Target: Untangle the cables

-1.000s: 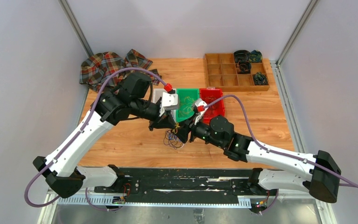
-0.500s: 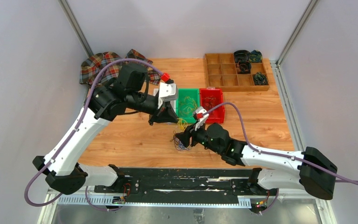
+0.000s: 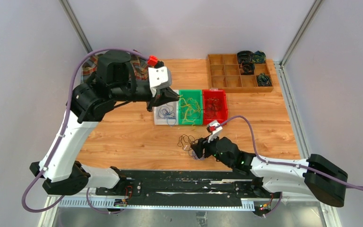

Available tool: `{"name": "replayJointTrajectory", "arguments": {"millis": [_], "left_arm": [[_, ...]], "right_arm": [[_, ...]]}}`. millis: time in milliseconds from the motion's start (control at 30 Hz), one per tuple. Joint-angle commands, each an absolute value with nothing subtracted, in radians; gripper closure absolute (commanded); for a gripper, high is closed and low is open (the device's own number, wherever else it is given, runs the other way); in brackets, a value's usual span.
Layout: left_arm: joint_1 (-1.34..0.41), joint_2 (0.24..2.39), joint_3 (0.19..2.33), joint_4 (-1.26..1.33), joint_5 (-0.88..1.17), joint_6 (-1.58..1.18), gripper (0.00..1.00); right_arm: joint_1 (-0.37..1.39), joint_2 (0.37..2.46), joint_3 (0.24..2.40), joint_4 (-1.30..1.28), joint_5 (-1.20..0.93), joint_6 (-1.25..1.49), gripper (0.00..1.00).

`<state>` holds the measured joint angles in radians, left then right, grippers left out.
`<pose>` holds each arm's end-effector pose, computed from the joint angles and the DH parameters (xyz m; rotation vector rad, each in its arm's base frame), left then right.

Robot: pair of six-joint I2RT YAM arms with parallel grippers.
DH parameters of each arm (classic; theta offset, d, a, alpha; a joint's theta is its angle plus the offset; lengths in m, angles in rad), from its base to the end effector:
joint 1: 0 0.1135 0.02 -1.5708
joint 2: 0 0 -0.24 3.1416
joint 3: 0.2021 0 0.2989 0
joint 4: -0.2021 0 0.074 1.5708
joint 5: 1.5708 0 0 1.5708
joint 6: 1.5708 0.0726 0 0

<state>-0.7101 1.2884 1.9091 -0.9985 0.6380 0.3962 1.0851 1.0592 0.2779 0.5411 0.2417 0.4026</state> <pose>0.1837 -0.2149 0.5143 1.3688 1.4010 -0.8263 0.1521 0.2510 0.1248 -0.4595 1.8280 0.8292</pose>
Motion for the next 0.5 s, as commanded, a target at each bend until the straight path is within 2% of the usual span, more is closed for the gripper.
{"name": "replayJointTrajectory", "arguments": {"millis": [0,467], "left_arm": [[-0.716,1.292,1.97,-0.914,0.564,0.396,1.0],[-0.716,1.266,2.005,-0.615,0.072,0.419,0.99]], "right_arm": [[1.1,1.016,0.232,0.565,0.318,0.445,0.43],[1.101,0.929,0.143,0.526,0.336,0.46,0.32]]}}
